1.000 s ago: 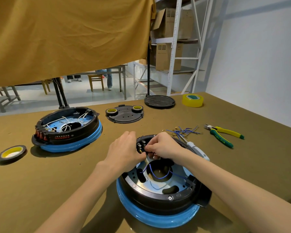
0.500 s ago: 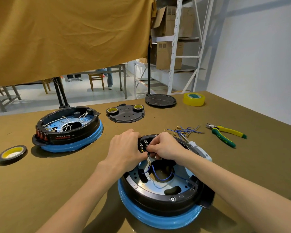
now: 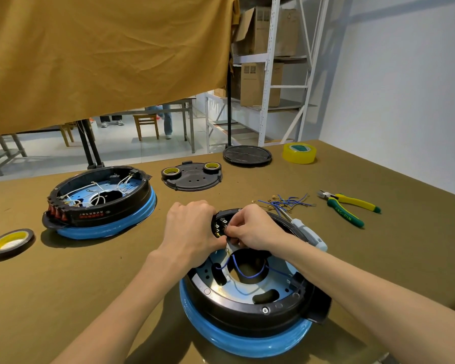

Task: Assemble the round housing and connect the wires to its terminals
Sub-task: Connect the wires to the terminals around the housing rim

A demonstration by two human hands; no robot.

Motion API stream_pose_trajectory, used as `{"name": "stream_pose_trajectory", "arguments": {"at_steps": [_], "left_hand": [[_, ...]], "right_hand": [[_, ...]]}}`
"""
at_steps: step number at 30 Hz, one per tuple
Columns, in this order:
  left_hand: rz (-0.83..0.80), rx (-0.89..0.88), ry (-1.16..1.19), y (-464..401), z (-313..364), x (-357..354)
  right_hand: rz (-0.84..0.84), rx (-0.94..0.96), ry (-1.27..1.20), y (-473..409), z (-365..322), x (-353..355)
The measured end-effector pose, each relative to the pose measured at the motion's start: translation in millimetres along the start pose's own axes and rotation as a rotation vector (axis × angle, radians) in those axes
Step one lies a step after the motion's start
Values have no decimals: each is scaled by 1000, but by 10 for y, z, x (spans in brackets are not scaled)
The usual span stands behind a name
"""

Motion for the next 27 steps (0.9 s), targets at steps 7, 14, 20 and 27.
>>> {"name": "stream_pose_trajectory", "arguments": {"at_steps": [7, 14, 20, 27], "left_hand": [[-25, 30, -4, 12, -4, 14], [-419, 128, 292, 31, -213, 27], [-589, 17, 458, 38, -318, 162], [-501, 68, 489, -21, -362, 223]], "right_hand": [[18, 17, 15, 3, 5, 3], [281, 216, 172, 163, -114, 126], [202, 416, 161, 281, -316, 50], [55, 365, 281, 247, -268, -112]]}}
Point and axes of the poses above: each hand's wrist, its own y-axis away from the middle knuckle, its own x-axis out of the back of the hand, z = x × y, the point moved 5 cm from there along -y, towards the middle knuckle, and after that the axes turned 9 degrees about z, right-handed, at the moved point
